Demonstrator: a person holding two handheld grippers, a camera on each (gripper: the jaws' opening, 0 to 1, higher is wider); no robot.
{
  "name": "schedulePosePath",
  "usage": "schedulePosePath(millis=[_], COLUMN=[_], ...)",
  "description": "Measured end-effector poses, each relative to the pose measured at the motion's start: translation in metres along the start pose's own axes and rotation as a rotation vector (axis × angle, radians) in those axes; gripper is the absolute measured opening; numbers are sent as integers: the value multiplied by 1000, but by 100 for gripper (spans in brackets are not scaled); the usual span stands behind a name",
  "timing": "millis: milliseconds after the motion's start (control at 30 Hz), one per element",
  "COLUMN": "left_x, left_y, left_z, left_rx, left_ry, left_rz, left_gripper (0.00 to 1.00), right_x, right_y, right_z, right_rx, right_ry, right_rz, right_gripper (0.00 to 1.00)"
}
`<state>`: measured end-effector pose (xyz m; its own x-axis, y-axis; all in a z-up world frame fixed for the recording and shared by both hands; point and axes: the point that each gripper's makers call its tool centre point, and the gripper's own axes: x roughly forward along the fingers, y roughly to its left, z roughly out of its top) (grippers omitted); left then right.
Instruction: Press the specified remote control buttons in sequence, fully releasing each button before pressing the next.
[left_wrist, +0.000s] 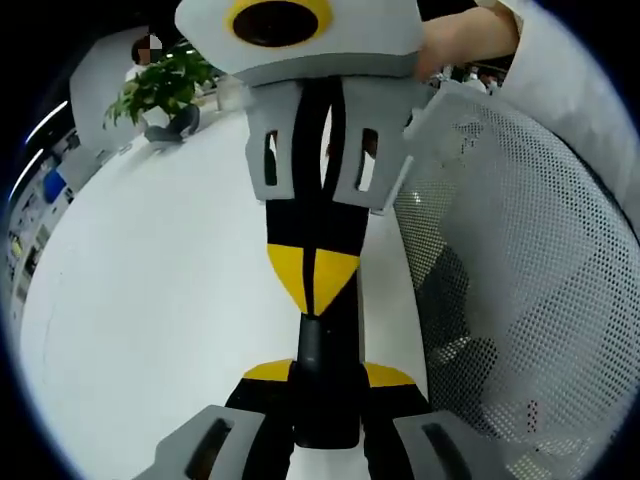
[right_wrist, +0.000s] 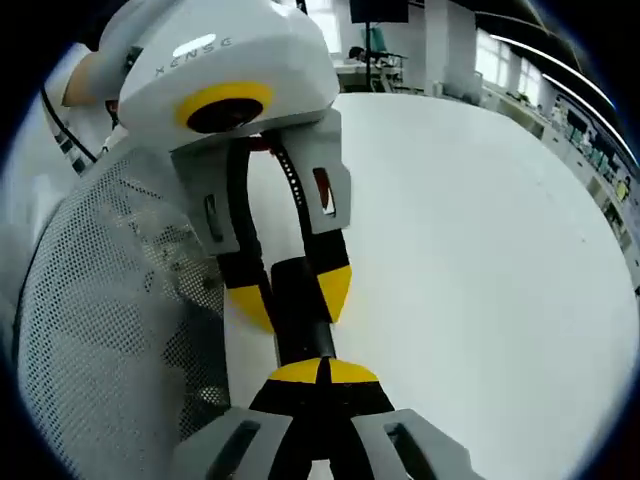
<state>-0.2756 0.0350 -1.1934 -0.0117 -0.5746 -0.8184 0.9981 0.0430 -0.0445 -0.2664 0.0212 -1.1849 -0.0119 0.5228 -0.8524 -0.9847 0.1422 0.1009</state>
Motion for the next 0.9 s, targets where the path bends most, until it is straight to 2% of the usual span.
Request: schedulePosePath(millis=[100, 167, 367, 467, 533, 633, 733, 800, 867, 900], left_x=[0, 0, 1, 1, 1, 1, 1, 1, 1, 1], left_y=[0, 0, 1, 0, 0, 0, -1, -1, -1, -1], left_z=[0, 0, 2, 2, 2, 2, 2, 3, 2, 2], left_rx=[-3, -5, -4, 2, 0, -3, 3, 0, -1, -2], left_ry=[3, 6, 6, 9, 4, -7, -12, -13, -15, -16], left_rz=[-3, -4, -3, 1, -1, -2, -2, -5, -7, -8], left_gripper=[22, 22, 22, 22, 22, 22, 22, 22, 22, 22], right_x=[2, 2, 5, 5, 5, 4, 1, 0, 2, 4], right_y=[-2, -3, -9, -8, -7, -5, -1, 10, 15, 15], right_z=[1, -1, 1, 0, 0, 2, 2, 7, 9, 7], right_rx=[12, 90, 183, 195, 189, 91, 52, 41, 9, -3], right_ry=[35, 55, 61, 59, 57, 16, 8, -12, -15, 6], right_rz=[-15, -24, -27, -36, -41, -25, -31, 4, 10, 4], right_gripper=[0, 0, 0, 0, 0, 0, 0, 0, 0, 0])
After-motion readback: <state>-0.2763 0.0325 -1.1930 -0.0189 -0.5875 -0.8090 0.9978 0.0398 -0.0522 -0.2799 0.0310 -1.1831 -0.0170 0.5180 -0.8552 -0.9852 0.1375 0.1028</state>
